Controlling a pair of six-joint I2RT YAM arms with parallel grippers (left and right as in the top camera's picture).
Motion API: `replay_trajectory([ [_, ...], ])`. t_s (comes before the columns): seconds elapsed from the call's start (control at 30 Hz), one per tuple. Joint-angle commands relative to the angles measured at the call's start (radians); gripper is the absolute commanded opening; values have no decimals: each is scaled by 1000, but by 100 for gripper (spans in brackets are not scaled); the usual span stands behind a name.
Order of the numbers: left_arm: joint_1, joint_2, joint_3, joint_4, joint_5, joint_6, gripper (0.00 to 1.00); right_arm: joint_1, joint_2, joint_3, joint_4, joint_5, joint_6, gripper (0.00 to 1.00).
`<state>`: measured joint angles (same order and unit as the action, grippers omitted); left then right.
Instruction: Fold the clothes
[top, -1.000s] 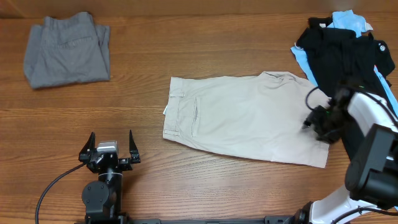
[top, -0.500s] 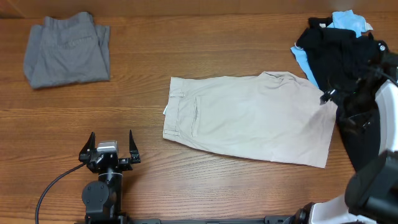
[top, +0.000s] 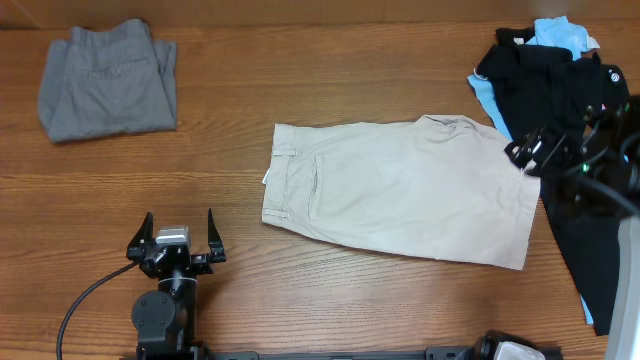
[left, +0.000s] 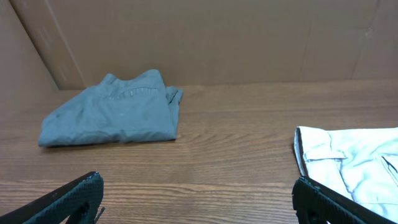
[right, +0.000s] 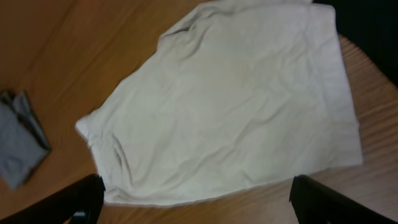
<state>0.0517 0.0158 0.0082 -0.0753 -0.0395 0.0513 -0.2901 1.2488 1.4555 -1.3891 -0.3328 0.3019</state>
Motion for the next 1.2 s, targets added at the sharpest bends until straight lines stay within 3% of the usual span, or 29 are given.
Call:
replay_trajectory([
  [0.0,-6,-11,-3,5,-21,-10,100,36,-47,21,-47,-52,-16,100],
  [0.1,-6,-11,-3,3,-3,-23,100,56,-60,21,-105,-51,-14,100],
  [0.17,-7,-9,-2,-2,69,-93,100,60,-57,20,-126,-51,-14,100],
  [0.37,-6,-9,3,100,541,-134,100,61,-55,-1,-138,-51,-18,100],
  [0.57,-6,72,126,45,554,-194,100,61,-54,-4,-138,-50,-19,100],
  [0.8,-6,520,483,-72,648,-149,100,61,-54,-5,-135,-50,-22,100],
  [0.93,-6,831,709,-217,826,-42,100,61,-54,-5,-136,-50,-22,100],
  [1.07,-6,1081,802,-247,956,-32,100,61,-54,-5,-137,-51,-27,100],
  [1.17,-6,1250,842,-275,963,-59,100,61,-54,-5,-139,-50,-48,100],
])
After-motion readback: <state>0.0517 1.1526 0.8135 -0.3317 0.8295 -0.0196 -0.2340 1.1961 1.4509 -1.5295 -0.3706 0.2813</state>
